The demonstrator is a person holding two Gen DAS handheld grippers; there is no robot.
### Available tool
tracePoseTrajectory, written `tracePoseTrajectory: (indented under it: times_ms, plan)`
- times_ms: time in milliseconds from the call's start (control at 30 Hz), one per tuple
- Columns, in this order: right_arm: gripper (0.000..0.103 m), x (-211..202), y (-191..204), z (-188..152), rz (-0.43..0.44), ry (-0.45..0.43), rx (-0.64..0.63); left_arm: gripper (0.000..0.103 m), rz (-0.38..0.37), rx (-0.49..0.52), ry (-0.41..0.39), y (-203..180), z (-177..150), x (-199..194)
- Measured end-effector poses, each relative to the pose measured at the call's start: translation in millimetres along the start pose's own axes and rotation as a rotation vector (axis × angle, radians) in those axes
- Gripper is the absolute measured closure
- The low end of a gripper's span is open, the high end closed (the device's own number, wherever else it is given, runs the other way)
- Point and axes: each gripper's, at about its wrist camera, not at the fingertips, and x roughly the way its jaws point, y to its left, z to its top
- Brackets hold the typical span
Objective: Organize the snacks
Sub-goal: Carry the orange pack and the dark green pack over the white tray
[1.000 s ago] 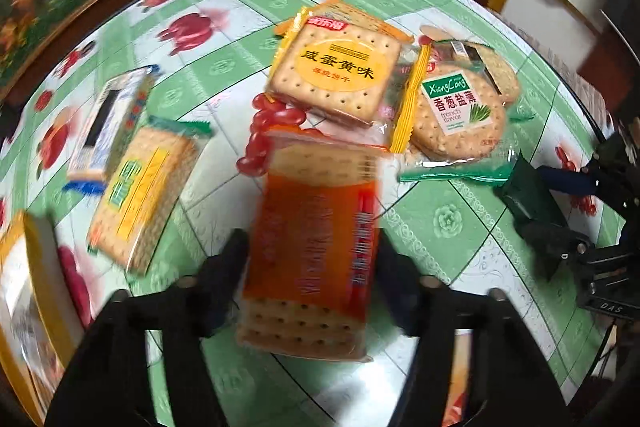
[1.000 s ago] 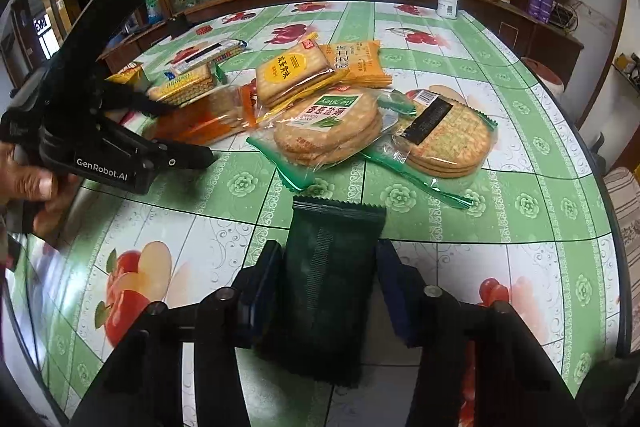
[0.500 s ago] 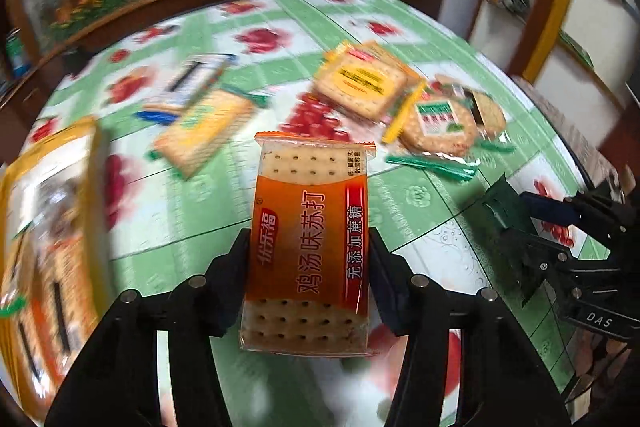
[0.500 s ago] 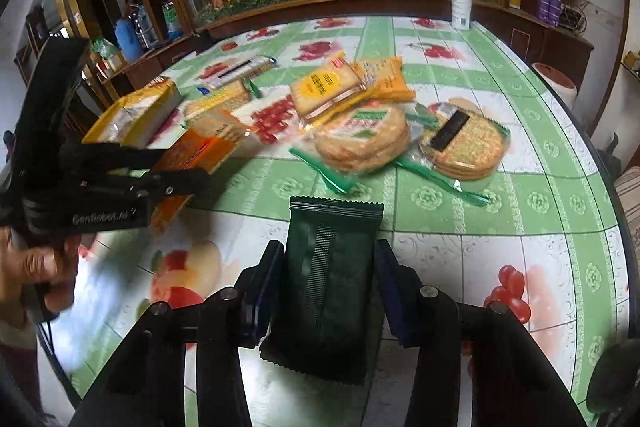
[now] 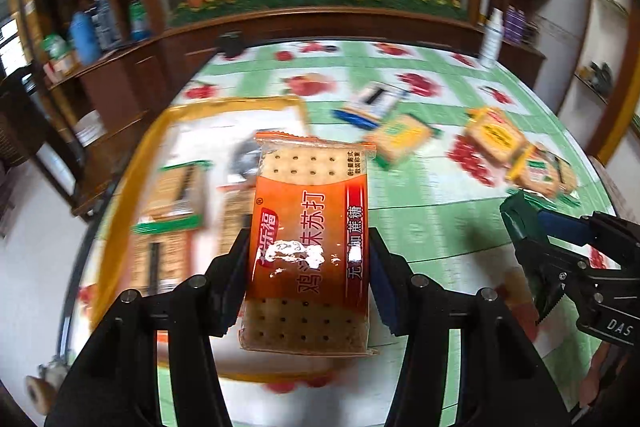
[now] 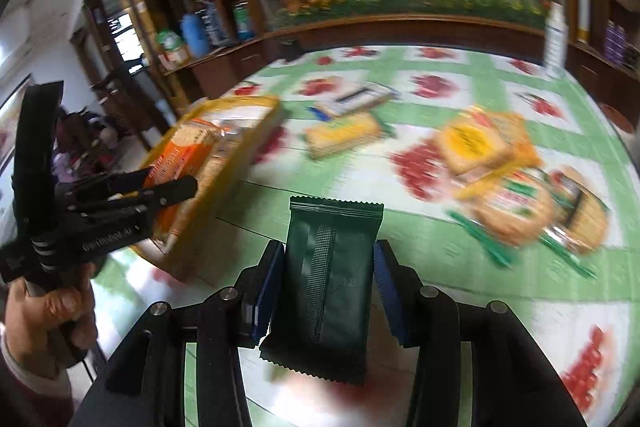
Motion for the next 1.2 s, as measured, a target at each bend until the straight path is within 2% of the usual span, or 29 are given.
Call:
tracePoseTrajectory:
  times_ms: [200,433,733,967,1200]
  plan:
    - [0.056,25,58,28,0.085,-0.006,-0.084,0.05,0.064,-0.077,-0.035,40,0,-6]
    - [0.056,56,98,57,0.144,-0.007,-0.131,0.05,0.104,-0.14,-0.049,70,0,-1]
    - [0.056,105,124,89,0.207,0.01,-0.124,0.05,0.13,-0.167,-0.017,90,2,22]
    - [0.056,138,135,98,0.223,0.039,-0.123,0.05,0.139,-0.179,0.008,98,2,39]
    - [0.056,154,132,100,0.22,0.057,-0.119,0.05,0.145,-0.182,0.034,100,1,51]
